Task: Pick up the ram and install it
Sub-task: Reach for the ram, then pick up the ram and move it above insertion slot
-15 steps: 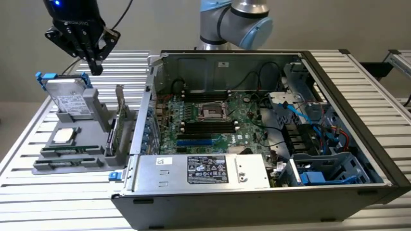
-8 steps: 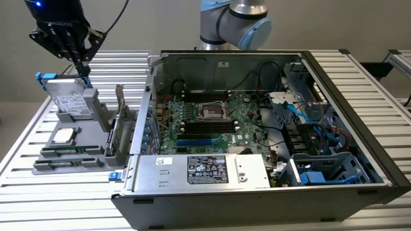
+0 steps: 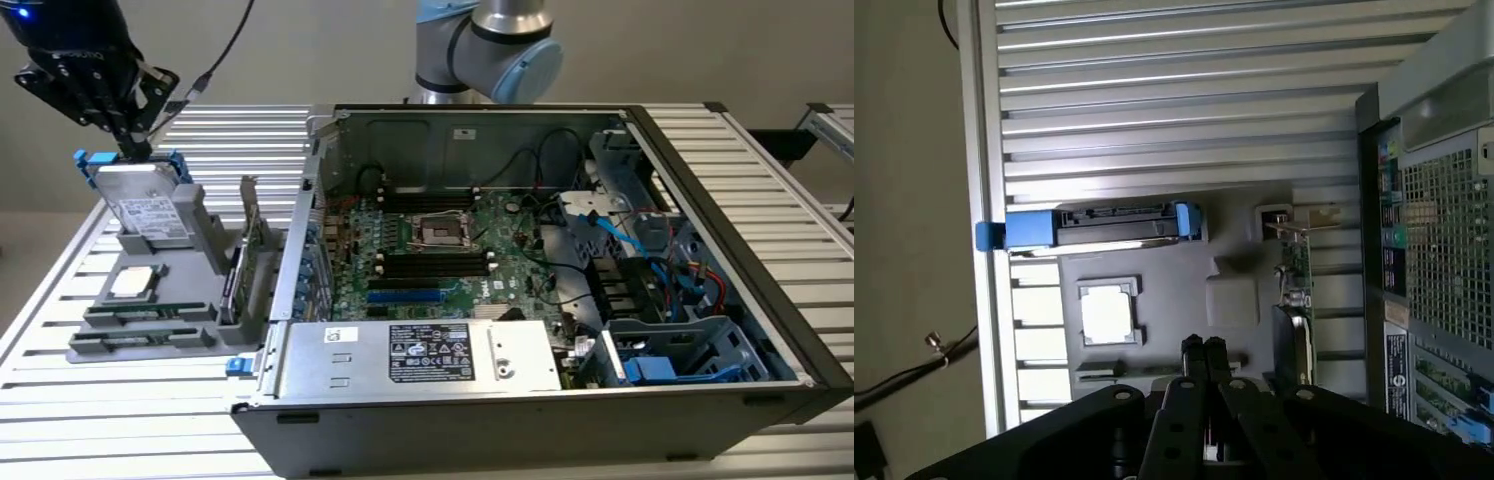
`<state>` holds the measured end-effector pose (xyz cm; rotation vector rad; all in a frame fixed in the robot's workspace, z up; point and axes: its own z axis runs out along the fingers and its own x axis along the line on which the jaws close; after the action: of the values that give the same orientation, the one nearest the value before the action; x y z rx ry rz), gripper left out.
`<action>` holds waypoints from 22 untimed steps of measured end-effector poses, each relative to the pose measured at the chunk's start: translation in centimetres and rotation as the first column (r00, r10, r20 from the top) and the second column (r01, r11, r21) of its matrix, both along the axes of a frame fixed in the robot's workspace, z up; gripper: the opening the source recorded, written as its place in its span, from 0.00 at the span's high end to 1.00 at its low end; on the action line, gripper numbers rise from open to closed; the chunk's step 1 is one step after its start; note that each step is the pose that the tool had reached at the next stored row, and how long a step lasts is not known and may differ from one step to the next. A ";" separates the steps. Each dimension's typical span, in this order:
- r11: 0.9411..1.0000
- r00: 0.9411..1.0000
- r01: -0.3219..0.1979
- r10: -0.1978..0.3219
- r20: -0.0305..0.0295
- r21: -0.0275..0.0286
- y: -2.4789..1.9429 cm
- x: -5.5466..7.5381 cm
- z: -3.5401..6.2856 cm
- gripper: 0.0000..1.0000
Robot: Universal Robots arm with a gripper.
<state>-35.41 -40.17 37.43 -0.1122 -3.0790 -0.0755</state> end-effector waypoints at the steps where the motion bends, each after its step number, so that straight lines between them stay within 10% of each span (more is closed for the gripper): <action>1: 1.000 1.000 0.000 0.000 0.000 0.000 -0.13 -0.4 -0.01 0.90; 12: 1.000 1.000 0.000 0.000 0.000 0.008 -4.13 -1.9 -0.03 0.90; 22: 1.000 1.000 0.000 0.000 -0.001 0.009 -4.21 -1.9 -0.03 0.90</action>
<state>-37.29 -44.38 37.41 -0.1117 -3.0778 -0.0885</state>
